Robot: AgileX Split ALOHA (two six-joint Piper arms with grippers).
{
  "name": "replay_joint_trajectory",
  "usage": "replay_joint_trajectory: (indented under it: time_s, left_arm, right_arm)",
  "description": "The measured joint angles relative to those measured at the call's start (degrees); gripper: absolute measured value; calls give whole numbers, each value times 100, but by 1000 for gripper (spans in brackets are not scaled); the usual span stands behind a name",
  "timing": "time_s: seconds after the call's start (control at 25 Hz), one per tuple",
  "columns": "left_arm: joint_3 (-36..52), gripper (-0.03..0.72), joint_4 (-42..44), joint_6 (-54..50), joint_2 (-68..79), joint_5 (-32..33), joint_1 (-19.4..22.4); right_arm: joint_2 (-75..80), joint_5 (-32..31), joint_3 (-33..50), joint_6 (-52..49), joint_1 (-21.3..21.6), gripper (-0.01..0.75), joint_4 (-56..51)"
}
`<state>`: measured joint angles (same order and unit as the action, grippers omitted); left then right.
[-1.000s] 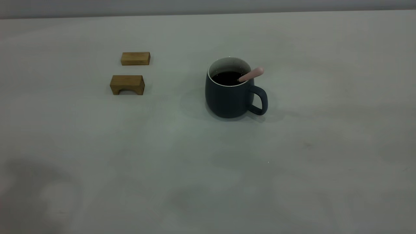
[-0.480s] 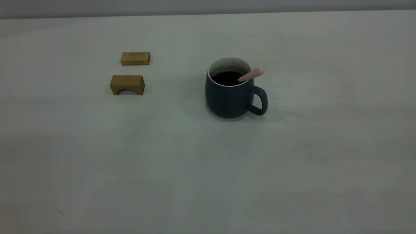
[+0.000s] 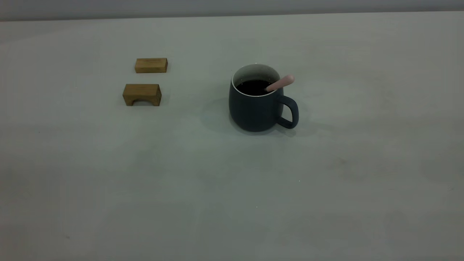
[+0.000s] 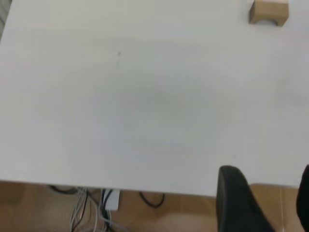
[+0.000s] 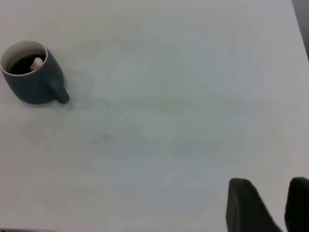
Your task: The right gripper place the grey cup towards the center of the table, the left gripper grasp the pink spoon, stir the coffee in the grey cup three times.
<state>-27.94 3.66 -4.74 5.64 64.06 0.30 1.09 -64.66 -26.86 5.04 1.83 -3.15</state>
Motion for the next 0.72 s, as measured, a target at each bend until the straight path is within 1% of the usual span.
replay_joint_trajectory:
  time_s: [0.36, 0.72]
  left_arm:
    - [0, 382, -175, 398, -667, 37, -43]
    - [0, 382, -175, 431, -672, 51, -43]
  right_arm:
    - [0, 0, 0, 0, 0, 240, 0]
    - [0, 0, 0, 0, 0, 240, 0]
